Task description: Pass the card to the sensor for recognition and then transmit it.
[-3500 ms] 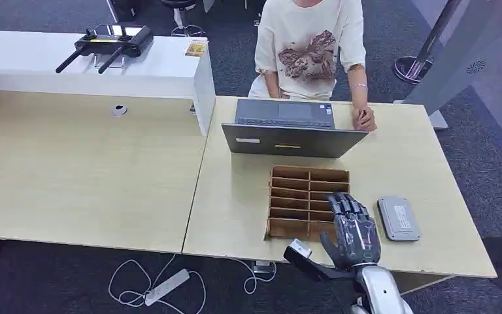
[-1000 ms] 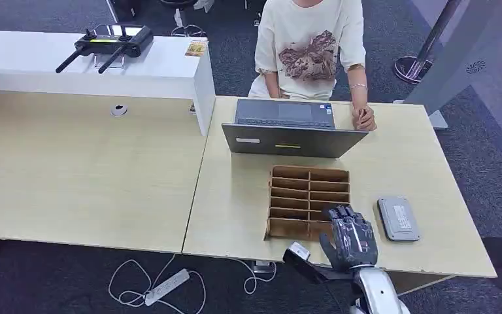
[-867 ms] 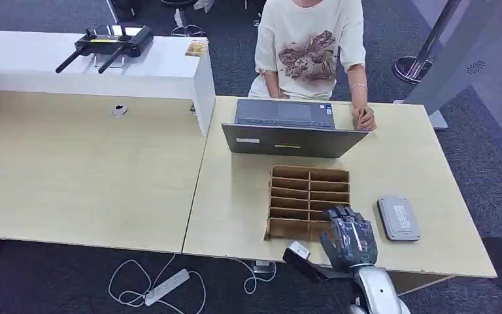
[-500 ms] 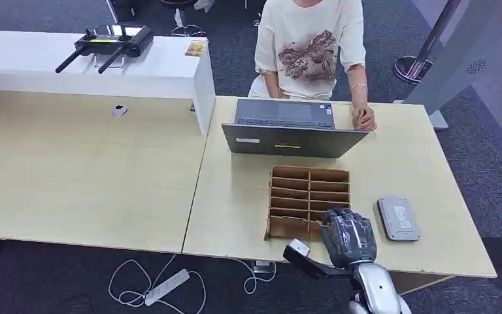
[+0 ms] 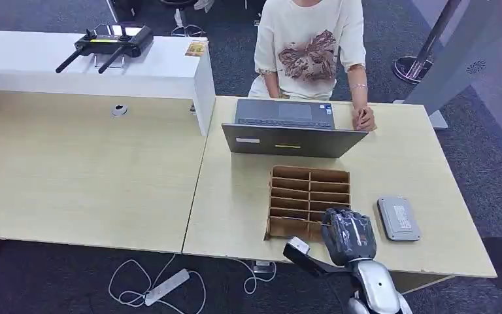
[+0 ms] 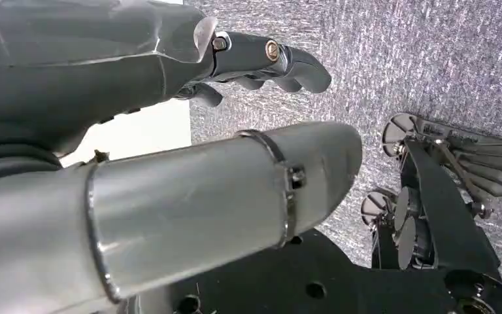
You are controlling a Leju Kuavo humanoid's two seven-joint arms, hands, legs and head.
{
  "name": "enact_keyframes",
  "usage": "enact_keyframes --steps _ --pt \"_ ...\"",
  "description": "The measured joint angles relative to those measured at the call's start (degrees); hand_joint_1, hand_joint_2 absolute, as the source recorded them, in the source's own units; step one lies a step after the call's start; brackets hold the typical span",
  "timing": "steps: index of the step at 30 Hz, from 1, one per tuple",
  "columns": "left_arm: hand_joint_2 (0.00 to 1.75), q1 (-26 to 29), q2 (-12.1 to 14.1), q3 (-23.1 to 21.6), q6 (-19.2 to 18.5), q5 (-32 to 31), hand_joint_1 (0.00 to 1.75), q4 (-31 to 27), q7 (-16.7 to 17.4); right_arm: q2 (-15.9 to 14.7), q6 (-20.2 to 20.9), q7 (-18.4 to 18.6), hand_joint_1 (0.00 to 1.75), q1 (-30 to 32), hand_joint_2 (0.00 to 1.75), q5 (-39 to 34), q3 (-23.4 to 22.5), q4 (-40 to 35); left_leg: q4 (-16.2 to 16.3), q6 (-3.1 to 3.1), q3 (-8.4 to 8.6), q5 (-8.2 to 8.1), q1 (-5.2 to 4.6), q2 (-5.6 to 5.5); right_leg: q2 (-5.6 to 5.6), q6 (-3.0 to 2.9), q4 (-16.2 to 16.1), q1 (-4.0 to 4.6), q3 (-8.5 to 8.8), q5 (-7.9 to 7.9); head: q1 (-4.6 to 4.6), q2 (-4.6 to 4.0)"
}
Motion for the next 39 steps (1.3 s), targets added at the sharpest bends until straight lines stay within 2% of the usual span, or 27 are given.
enact_keyframes --steps 3,9,16,21,26,39 --pt "0.00 0.0 0.0 0.0 0.0 0.0 0.00 0.0 0.0 0.0 0.0 0.0 1.29 -0.2 1.75 0.0 0.0 0.1 0.0 0.00 0.00 0.00 0.00 0.00 0.00 0.00 0.0 0.00 0.00 0.00 0.00 0.00" --pt "0.00 0.0 0.0 0.0 0.0 0.0 0.00 0.0 -0.1 0.0 -0.2 -0.2 1.43 -0.4 1.75 0.1 0.0 0.4 0.0 0.00 0.00 0.00 0.00 0.00 0.00 0.00 0.0 0.00 0.00 0.00 0.00 0.00" --pt "0.00 0.0 0.0 0.0 0.0 0.0 0.00 0.0 -0.1 0.0 -0.8 -0.4 1.48 -0.5 1.75 0.7 0.0 0.6 0.0 0.00 0.00 0.00 0.00 0.00 0.00 0.00 0.0 0.00 0.00 0.00 0.00 0.00" --pt "0.00 0.0 0.0 0.0 0.2 0.0 0.00 0.0 -0.1 0.0 -0.9 -0.4 1.45 -0.6 1.75 0.9 0.0 0.6 0.0 0.00 0.00 0.00 0.00 0.00 0.00 0.00 0.0 0.00 0.00 0.00 0.00 0.00" --pt "0.00 0.0 0.0 0.0 0.3 0.0 0.00 0.0 -0.1 0.0 -1.0 -0.5 1.52 -0.7 1.75 0.9 0.0 0.6 0.0 0.00 0.00 0.00 0.00 0.00 0.00 0.00 0.0 0.00 0.00 0.00 0.00 0.00" --pt "0.00 0.0 0.0 0.0 0.4 0.0 0.00 0.0 -0.1 0.0 -1.4 -0.6 1.48 -0.7 1.75 0.9 0.0 0.6 0.0 0.00 0.00 0.00 0.00 0.00 0.00 0.00 0.0 0.00 0.00 0.00 0.00 0.00"
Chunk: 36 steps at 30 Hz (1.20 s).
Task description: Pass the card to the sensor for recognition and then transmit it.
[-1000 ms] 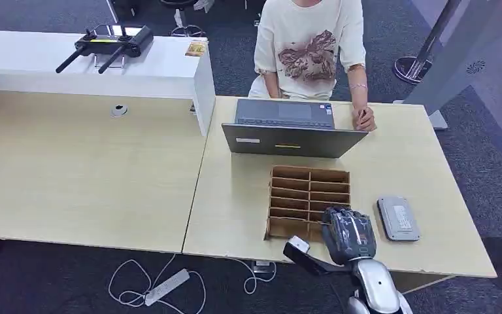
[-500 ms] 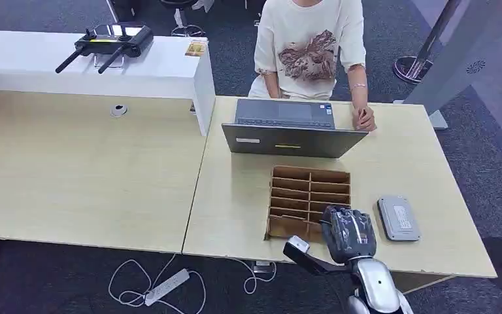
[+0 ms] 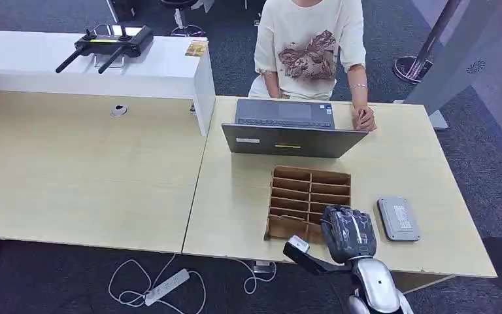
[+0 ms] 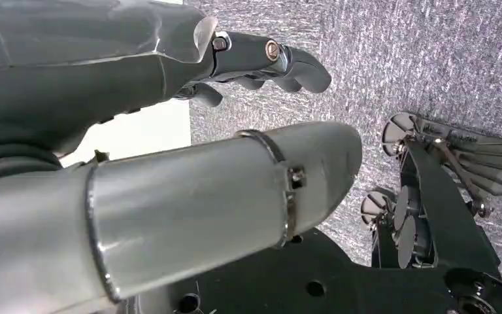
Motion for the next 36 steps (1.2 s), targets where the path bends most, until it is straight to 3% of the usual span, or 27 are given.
enact_keyframes --steps 22,27,36 --pt "0.00 0.0 0.0 0.0 0.0 0.0 0.00 0.0 0.0 0.0 -0.2 0.0 1.50 0.0 1.75 0.0 0.0 0.0 0.0 0.00 0.00 0.00 0.00 0.00 0.00 0.00 0.0 0.00 0.00 0.00 0.00 0.00" --pt "0.00 0.0 0.0 0.0 0.0 0.0 0.00 0.0 0.0 0.0 -0.3 0.0 1.66 0.0 1.75 0.0 0.0 0.0 0.0 0.00 0.00 0.00 0.00 0.00 0.00 0.00 0.0 0.00 0.00 0.00 0.00 0.00" --pt "0.00 0.0 0.0 0.0 0.0 0.0 0.00 0.0 0.0 0.0 -1.5 -0.5 1.73 0.1 1.75 0.5 0.0 -0.5 0.0 0.00 0.00 0.00 0.00 0.00 0.00 0.00 0.0 0.00 -0.01 0.00 0.00 0.00"
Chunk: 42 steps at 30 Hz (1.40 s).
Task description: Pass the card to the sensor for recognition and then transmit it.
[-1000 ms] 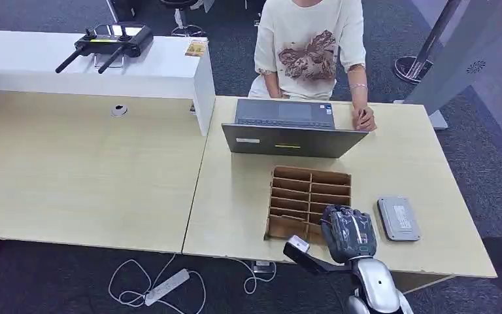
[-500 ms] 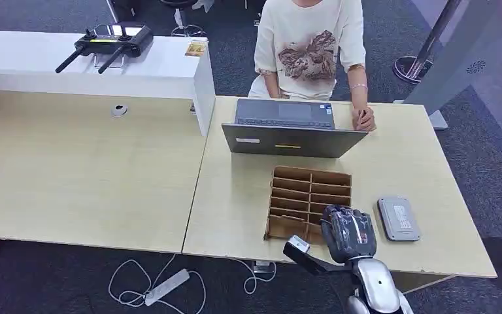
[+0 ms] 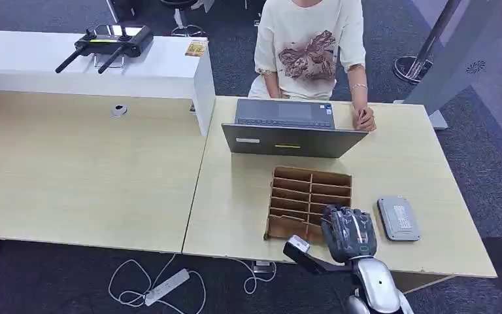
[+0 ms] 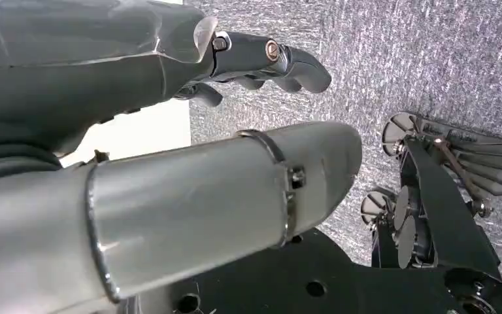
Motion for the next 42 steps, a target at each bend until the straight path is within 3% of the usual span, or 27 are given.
enact_keyframes --steps 13,23,42 --pt "0.00 0.0 0.0 0.0 -0.2 0.0 0.00 0.0 -0.1 -0.1 -2.2 -4.0 1.75 0.3 1.75 0.7 0.1 -2.0 0.0 0.00 0.00 0.00 0.00 0.00 0.01 0.00 0.0 0.00 0.00 0.00 0.00 0.00" --pt "0.00 0.0 0.0 0.0 -0.4 0.0 0.00 0.0 -0.1 -2.4 -3.7 -7.2 1.75 0.2 1.75 1.7 1.3 -2.0 0.0 0.00 0.00 0.00 0.00 0.00 0.01 0.00 0.0 0.00 0.01 0.00 0.00 0.00" --pt "0.00 0.0 0.0 0.0 -0.2 0.0 0.00 0.0 -0.1 -4.0 -5.3 -9.7 1.75 -1.2 1.75 1.6 2.6 -4.5 0.0 0.00 0.00 0.00 0.00 0.00 0.01 0.00 0.0 0.00 0.01 0.00 0.00 0.00"
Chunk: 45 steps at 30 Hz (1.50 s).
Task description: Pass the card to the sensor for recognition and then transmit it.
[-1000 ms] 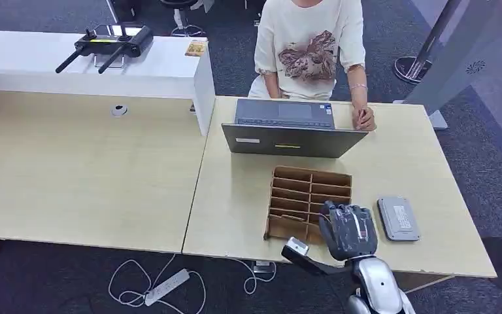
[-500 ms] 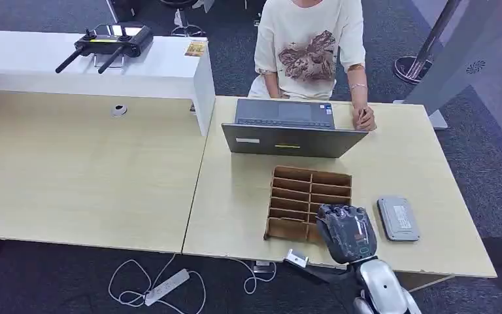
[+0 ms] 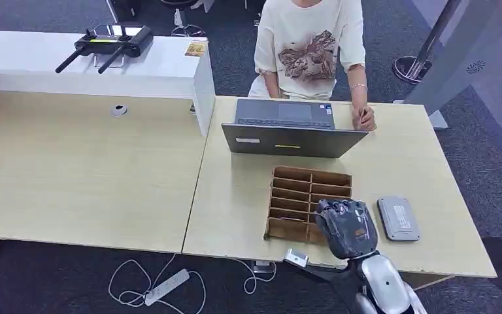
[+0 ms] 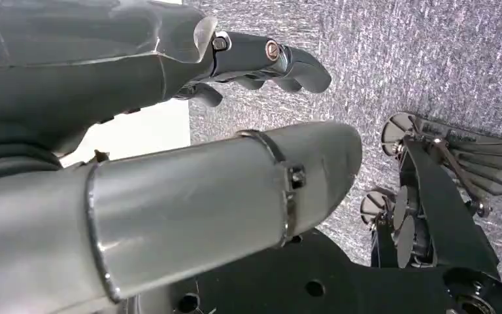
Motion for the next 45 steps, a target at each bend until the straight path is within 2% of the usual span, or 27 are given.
enact_keyframes --steps 11,25,34,45 --pt "0.00 0.0 0.0 0.0 0.0 0.0 0.00 0.0 -0.1 -0.9 -2.0 -1.6 1.75 -0.6 1.75 -0.3 0.3 -2.7 0.0 0.00 0.00 0.00 0.00 0.00 0.00 0.00 0.0 0.00 0.00 0.00 0.00 0.00" --pt "0.00 0.0 0.0 0.0 0.0 0.0 0.00 0.0 -0.5 -2.8 -4.3 -3.8 1.75 -5.0 1.75 -3.4 1.0 -3.1 0.0 0.00 0.00 0.01 0.00 0.00 0.01 0.00 0.0 0.00 0.00 0.01 -0.02 0.00" --pt "0.00 0.0 0.0 0.0 -0.1 0.0 0.00 0.0 -0.5 -4.1 -4.5 -6.0 1.75 -12.0 1.75 -7.3 2.4 -1.9 0.0 -0.01 0.01 0.02 0.00 0.03 0.01 -0.01 0.0 0.00 0.01 0.02 0.00 0.00" --pt "0.00 0.0 0.1 -0.1 -0.4 0.0 0.00 0.0 -0.6 -4.2 -4.5 -7.6 1.75 -22.1 1.75 -11.3 3.7 3.0 0.0 -0.03 0.00 0.03 0.00 0.03 0.01 -0.01 0.1 0.00 0.01 0.02 0.00 0.00"
